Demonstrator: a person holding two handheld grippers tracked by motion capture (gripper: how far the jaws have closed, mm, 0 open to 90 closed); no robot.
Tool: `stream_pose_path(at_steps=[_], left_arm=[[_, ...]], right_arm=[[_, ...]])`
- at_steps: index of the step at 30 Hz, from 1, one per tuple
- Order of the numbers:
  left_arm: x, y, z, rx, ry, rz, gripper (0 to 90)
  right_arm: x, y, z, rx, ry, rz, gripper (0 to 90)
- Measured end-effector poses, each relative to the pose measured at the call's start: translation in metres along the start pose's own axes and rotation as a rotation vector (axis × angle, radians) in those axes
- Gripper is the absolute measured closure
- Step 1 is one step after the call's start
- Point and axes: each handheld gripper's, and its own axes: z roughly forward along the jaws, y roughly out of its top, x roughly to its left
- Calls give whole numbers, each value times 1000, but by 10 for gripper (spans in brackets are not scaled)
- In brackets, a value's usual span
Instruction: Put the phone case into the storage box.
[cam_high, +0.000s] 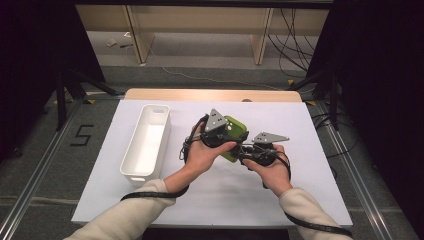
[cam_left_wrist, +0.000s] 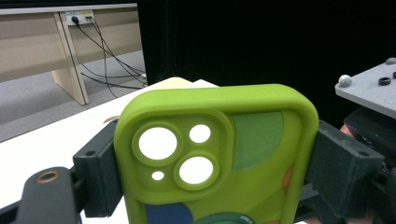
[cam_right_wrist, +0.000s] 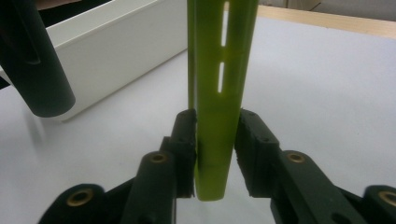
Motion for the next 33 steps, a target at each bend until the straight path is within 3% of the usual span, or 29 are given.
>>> stream_pose_path(at_steps=[10,16,33], left_arm=[[8,5,-6,-15,13,-5,161],[12,8,-11,-24,24,-1,161],[24,8,-27,-28,54,10,162]], right_arm=[[-3,-2,0,-12,40,-48,314],[-6,-3,-6,-27,36,-68,201],[-12,-7,-16,-58,9,-81,161]])
